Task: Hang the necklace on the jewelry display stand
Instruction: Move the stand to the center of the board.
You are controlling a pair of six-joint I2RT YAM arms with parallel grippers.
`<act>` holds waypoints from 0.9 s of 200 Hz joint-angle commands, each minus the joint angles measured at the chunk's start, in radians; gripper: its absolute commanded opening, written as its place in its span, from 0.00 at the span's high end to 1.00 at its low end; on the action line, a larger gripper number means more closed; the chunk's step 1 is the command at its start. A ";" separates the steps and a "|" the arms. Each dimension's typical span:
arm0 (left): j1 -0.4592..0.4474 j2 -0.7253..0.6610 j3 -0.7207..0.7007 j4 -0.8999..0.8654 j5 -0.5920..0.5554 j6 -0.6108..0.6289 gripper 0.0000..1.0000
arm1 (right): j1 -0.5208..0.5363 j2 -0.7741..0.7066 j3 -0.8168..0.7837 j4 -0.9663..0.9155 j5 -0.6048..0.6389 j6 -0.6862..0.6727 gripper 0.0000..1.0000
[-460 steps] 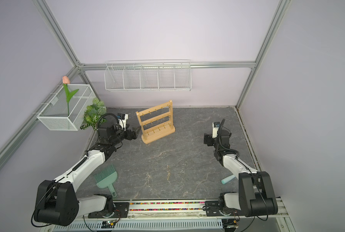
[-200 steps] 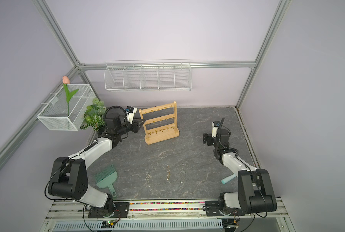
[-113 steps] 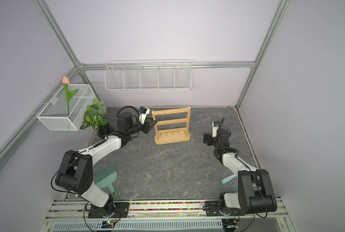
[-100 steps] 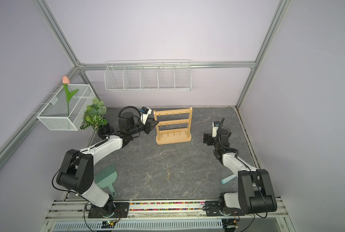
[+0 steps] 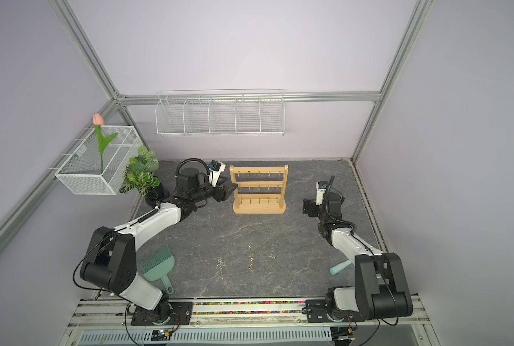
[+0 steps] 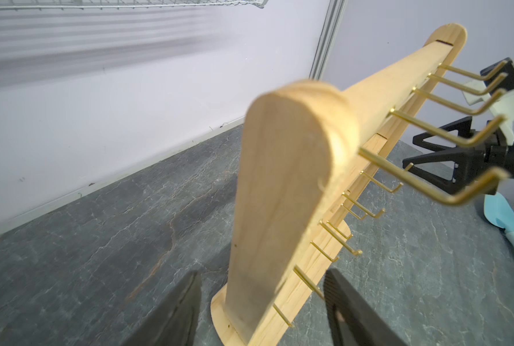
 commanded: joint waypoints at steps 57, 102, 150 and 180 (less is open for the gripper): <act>-0.002 -0.389 -0.206 -0.493 -0.289 -0.304 0.31 | 0.015 -0.099 0.062 -0.189 -0.021 -0.009 0.04; -0.099 -0.399 -0.182 -0.920 -0.439 -0.649 0.40 | 0.035 -0.043 0.166 -0.345 -0.019 0.073 0.05; -0.302 -0.295 -0.161 -1.058 -0.388 -0.820 0.51 | 0.049 0.013 0.211 -0.408 -0.015 0.114 0.13; -0.347 -0.239 -0.206 -0.979 -0.367 -0.872 0.58 | 0.052 0.015 0.211 -0.405 -0.018 0.122 0.16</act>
